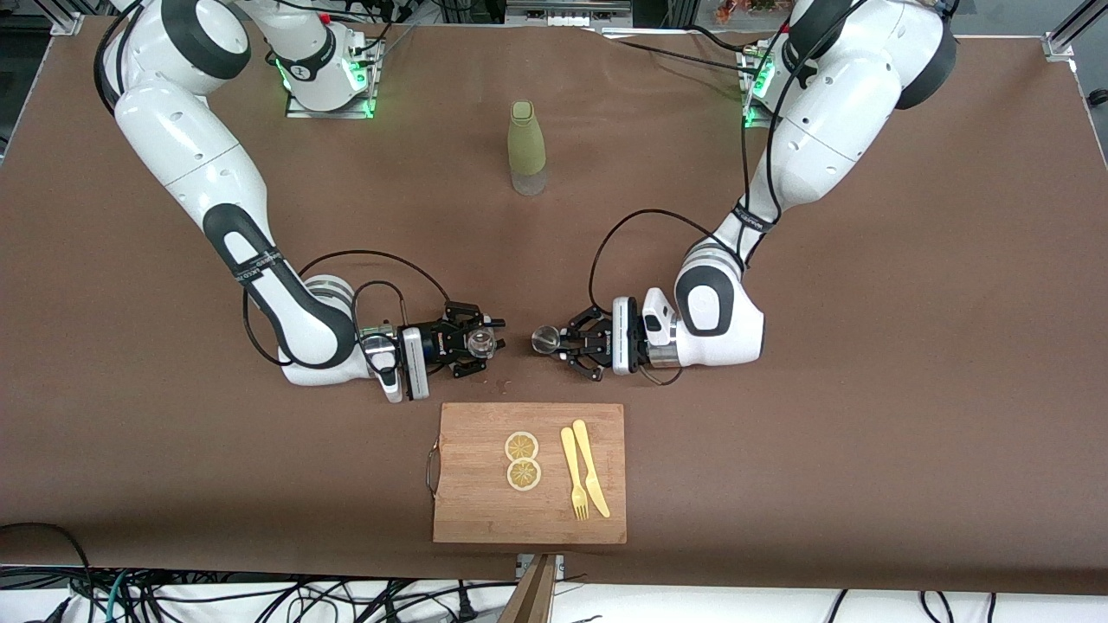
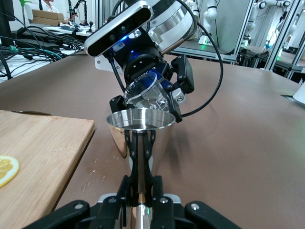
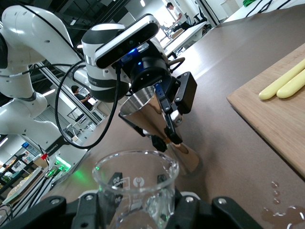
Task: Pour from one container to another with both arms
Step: 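Tilt the beaker with the right gripper, pouring into the held jigger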
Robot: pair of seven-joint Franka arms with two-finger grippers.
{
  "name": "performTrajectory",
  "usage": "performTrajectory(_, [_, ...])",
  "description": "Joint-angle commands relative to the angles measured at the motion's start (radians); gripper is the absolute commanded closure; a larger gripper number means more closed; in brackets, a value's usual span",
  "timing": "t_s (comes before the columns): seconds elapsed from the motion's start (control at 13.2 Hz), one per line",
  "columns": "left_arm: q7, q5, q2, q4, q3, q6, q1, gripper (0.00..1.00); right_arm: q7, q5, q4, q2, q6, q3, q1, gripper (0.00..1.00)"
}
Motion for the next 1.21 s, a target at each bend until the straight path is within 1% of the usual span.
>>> performTrajectory(0.0, [-0.018, -0.044, 0.021, 0.042, 0.010, 0.068, -0.041, 1.00, 0.099, -0.028, 0.004, -0.027, -0.012, 0.018, -0.007, 0.59])
performTrajectory(0.08, [-0.030, -0.051, 0.026, 0.056, 0.010, 0.096, -0.058, 1.00, 0.127, -0.030, 0.005, -0.028, -0.012, 0.030, -0.007, 0.59])
performTrajectory(0.3, [-0.053, -0.054, 0.061, 0.116, 0.013, 0.107, -0.098, 1.00, 0.205, -0.051, 0.007, -0.053, -0.013, 0.033, -0.007, 0.59])
performTrajectory(0.6, [-0.085, -0.074, 0.063, 0.119, 0.016, 0.163, -0.123, 1.00, 0.265, -0.091, 0.007, -0.065, -0.032, 0.051, -0.007, 0.60])
performTrajectory(0.68, [-0.099, -0.077, 0.064, 0.119, 0.017, 0.172, -0.124, 1.00, 0.282, -0.109, 0.007, -0.070, -0.053, 0.052, -0.008, 0.61])
performTrajectory(0.83, [-0.113, -0.078, 0.066, 0.123, 0.018, 0.197, -0.130, 1.00, 0.316, -0.184, 0.008, -0.070, -0.084, 0.052, -0.022, 0.61])
performTrajectory(0.91, [-0.120, -0.077, 0.067, 0.128, 0.018, 0.197, -0.130, 1.00, 0.317, -0.201, 0.008, -0.070, -0.092, 0.053, -0.025, 0.61])
performTrajectory(1.13, [-0.122, -0.078, 0.069, 0.128, 0.017, 0.199, -0.130, 1.00, 0.357, -0.205, 0.008, -0.070, -0.092, 0.055, -0.025, 0.61])
